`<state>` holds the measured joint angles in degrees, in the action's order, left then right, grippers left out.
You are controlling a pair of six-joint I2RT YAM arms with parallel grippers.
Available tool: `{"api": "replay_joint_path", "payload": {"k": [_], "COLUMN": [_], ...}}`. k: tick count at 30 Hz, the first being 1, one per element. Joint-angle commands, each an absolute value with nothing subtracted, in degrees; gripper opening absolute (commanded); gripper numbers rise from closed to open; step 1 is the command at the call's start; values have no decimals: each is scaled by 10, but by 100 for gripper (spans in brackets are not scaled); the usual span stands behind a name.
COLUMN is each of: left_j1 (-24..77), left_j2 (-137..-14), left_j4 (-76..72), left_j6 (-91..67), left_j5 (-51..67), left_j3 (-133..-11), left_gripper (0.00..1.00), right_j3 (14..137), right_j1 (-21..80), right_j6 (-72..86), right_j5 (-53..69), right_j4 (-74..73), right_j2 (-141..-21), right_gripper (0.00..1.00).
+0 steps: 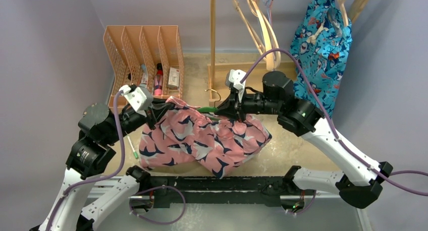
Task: Place the shorts on the hanger
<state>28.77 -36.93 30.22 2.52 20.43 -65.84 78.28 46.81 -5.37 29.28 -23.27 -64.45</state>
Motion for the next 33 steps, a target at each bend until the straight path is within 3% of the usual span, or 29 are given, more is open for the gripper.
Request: {"api": "replay_joint_path", "payload": {"k": [1,8,10,13,25,33], "left_j1": [285,285,285,285,285,285], "left_j2": [-368,-359,-352,-346,-384,-374], "left_j4": [268,227,213,215,78,249], "left_j6": [20,-46,-58,-43,-60,95], "left_j5": [202,227,218,187,227,130], "left_j3": [-681,-680,-677,-670,-590,-637], "left_gripper": [9,31,47,56,52,49], "right_j3": [798,838,850,865,839,806], "right_j1": [466,466,466,466,466,466], "right_j6": [-33,-11,1,17,67,121], "right_j5": [242,121,103,89,94,113], "right_j4": [-194,-165,-158,-157,-146,-169], "right_j2": [-626,-599,-584,-567,-533,-463], "right_gripper": [0,0,0,0,0,0]}}
